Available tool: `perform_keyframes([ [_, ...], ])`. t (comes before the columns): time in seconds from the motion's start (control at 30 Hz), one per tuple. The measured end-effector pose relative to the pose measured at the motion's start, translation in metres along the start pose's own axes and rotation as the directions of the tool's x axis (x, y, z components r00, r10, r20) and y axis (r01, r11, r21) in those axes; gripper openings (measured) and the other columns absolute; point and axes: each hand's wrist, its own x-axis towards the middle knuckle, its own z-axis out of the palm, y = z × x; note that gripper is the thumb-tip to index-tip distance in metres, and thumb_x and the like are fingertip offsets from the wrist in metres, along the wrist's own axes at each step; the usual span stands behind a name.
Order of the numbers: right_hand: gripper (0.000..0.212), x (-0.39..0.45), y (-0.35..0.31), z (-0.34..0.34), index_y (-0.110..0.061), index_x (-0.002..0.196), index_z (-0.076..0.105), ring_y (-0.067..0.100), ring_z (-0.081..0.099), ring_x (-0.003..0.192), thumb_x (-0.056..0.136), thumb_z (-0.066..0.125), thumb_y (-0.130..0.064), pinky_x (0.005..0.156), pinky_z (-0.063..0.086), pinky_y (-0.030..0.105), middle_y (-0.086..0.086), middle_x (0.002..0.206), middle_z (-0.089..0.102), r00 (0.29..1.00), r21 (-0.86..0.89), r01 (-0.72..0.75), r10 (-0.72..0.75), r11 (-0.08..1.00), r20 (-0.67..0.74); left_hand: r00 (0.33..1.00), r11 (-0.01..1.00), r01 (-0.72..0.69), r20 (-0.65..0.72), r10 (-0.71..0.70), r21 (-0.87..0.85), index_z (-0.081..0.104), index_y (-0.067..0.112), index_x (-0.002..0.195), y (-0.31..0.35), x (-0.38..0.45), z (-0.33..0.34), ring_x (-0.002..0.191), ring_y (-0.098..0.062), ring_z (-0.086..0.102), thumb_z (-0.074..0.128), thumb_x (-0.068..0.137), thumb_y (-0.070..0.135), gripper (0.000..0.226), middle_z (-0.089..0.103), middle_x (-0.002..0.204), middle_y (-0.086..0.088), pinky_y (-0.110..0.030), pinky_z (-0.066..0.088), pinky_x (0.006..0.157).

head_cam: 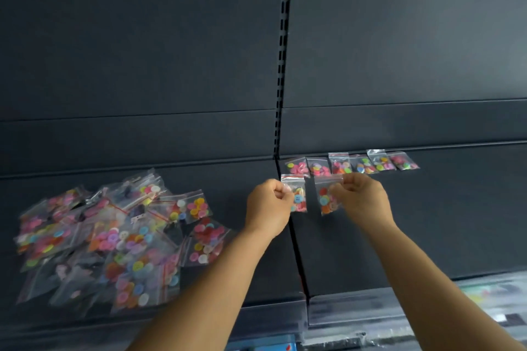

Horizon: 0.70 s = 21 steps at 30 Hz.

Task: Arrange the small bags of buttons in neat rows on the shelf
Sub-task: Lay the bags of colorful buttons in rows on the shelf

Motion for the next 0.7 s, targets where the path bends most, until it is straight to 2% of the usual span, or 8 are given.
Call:
perform_keyframes([
  [0.1,0.029,0.013,0.013,-0.012,-0.015,0.111,0.060,0.013,0.057,0.081,0.083,0.064,-0.023,0.056,0.038,0.018,-0.004,0.094,0.063,1.000,-0.048,0.002,-0.002,0.999,-0.008,0.999,0.998,0.039,0.006,-0.039,0.056,0.053,0.022,0.090,0.008,0.003,0.024,0.069,-0.005,0.057,0.059,0.089,0.017,0.008,0.061,0.083,0.007,-0.017,0.046,0.054],
  [0.23,0.034,0.025,0.022,-0.010,-0.014,0.117,0.057,0.011,0.053,0.077,0.084,0.062,-0.022,0.056,0.038,0.020,-0.004,0.093,0.061,0.998,-0.122,0.036,-0.031,0.992,0.050,0.998,0.986,0.059,-0.042,-0.053,0.156,0.046,0.021,0.100,0.015,0.007,0.042,0.070,-0.014,0.060,0.056,0.091,0.017,0.014,0.063,0.086,-0.001,-0.030,0.051,0.058],
  [0.3,0.036,0.029,0.023,-0.004,-0.015,0.120,0.054,0.009,0.054,0.073,0.085,0.061,-0.020,0.056,0.040,0.020,-0.005,0.087,0.061,0.995,-0.155,0.061,-0.048,0.986,0.088,0.996,0.969,0.068,-0.074,-0.051,0.239,0.045,0.019,0.108,0.016,0.008,0.046,0.078,-0.020,0.062,0.056,0.091,0.017,0.020,0.064,0.091,-0.004,-0.032,0.051,0.060],
  [0.37,0.039,0.030,0.023,-0.002,-0.015,0.125,0.050,0.014,0.059,0.084,0.087,0.059,-0.019,0.067,0.046,0.026,-0.003,0.093,0.064,0.989,-0.196,0.107,-0.084,0.975,0.125,0.993,0.944,0.066,-0.110,-0.031,0.323,0.043,0.018,0.116,0.015,0.008,0.047,0.097,-0.022,0.057,0.061,0.089,0.020,0.032,0.059,0.107,-0.004,-0.032,0.049,0.073],
  [0.47,0.037,0.031,0.024,-0.007,-0.014,0.125,0.053,0.025,0.055,0.105,0.089,0.058,-0.019,0.083,0.047,0.033,0.006,0.121,0.054,0.955,-0.336,0.288,-0.242,0.897,0.175,0.985,0.891,-0.066,-0.115,0.131,0.449,0.043,0.020,0.130,0.009,0.004,0.045,0.119,-0.019,0.040,0.062,0.089,0.024,0.045,0.046,0.124,0.000,-0.029,0.040,0.091],
  [0.57,0.020,0.028,0.026,-0.015,-0.017,0.107,0.068,0.023,0.053,0.105,0.089,0.058,-0.015,0.084,0.046,0.031,0.004,0.115,0.057,0.871,-0.363,0.475,-0.369,0.801,0.326,0.951,0.819,-0.288,0.052,0.303,0.497,0.056,0.018,0.126,0.004,0.001,0.043,0.118,-0.013,0.041,0.055,0.094,0.022,0.033,0.051,0.123,0.006,-0.024,0.037,0.090],
  [0.63,0.016,0.026,0.029,-0.016,-0.020,0.096,0.071,0.022,0.053,0.104,0.089,0.057,-0.015,0.083,0.048,0.034,0.001,0.110,0.060,0.825,-0.387,0.539,-0.378,0.748,0.419,0.936,0.799,-0.345,0.124,0.329,0.492,0.061,0.016,0.122,0.002,0.001,0.044,0.116,-0.013,0.046,0.052,0.095,0.020,0.029,0.054,0.124,0.007,-0.024,0.039,0.091],
  [0.7,0.017,0.026,0.031,-0.014,-0.021,0.101,0.069,0.022,0.051,0.106,0.090,0.058,-0.020,0.083,0.048,0.033,0.000,0.114,0.059,0.827,-0.428,0.539,-0.362,0.725,0.429,0.931,0.784,-0.364,0.174,0.321,0.503,0.063,0.015,0.118,0.002,0.001,0.046,0.116,-0.014,0.049,0.051,0.096,0.020,0.026,0.056,0.125,0.006,-0.028,0.044,0.092],
])
